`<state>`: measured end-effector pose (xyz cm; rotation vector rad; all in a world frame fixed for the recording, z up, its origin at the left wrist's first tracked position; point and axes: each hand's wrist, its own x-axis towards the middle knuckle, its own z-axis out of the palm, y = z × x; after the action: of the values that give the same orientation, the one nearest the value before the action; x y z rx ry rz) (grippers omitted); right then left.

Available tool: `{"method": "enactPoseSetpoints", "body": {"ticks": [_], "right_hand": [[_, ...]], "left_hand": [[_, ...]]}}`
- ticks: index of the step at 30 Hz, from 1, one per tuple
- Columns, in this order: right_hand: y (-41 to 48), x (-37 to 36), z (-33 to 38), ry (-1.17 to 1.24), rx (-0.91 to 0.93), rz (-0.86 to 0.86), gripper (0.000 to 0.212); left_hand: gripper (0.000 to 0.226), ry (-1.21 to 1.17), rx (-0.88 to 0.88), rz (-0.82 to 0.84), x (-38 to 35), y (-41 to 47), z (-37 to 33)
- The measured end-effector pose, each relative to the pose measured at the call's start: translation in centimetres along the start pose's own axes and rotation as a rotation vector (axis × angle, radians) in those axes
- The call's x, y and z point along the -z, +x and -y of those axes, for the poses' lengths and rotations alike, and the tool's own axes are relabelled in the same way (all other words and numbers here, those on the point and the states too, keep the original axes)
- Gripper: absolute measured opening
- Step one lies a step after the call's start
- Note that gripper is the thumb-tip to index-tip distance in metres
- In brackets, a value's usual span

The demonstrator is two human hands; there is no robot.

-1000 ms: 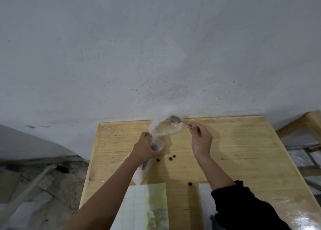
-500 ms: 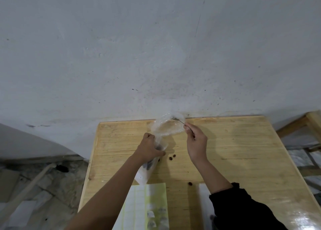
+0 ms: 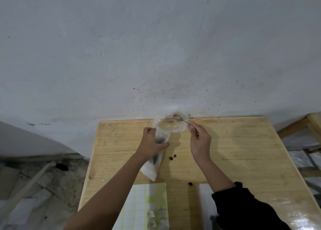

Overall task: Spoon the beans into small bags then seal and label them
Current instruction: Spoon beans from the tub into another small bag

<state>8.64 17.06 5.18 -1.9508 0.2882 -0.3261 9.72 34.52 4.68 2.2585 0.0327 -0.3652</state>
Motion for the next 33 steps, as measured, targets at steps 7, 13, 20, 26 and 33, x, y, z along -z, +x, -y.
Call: {"method": "enactPoseSetpoints", "body": {"ticks": [7, 13, 20, 26, 33], "right_hand": [[-1.0, -0.7, -0.3, -0.108, 0.111, 0.024, 0.028], [-1.1, -1.0, 0.6, -0.091, 0.148, 0.058, 0.029], [-1.5, -1.1, 0.7, -0.134, 0.178, 0.085, 0.031], [-1.6, -1.3, -0.1, -0.156, 0.059, -0.023, 0.027], [-0.5, -0.9, -0.5, 0.017, -0.258, -0.175, 0.021]], "left_hand": [[0.073, 0.028, -0.072, -0.092, -0.7, -0.7, -0.9], [0.071, 0.04, -0.037, -0.144, -1.1, -0.8, -0.8], [0.068, 0.019, -0.018, -0.167, -1.1, -0.7, -0.9], [0.069, 0.075, -0.098, -0.136, -1.5, -1.1, -0.8], [0.069, 0.101, -0.135, -0.131, -1.6, -1.3, -0.6]]}}
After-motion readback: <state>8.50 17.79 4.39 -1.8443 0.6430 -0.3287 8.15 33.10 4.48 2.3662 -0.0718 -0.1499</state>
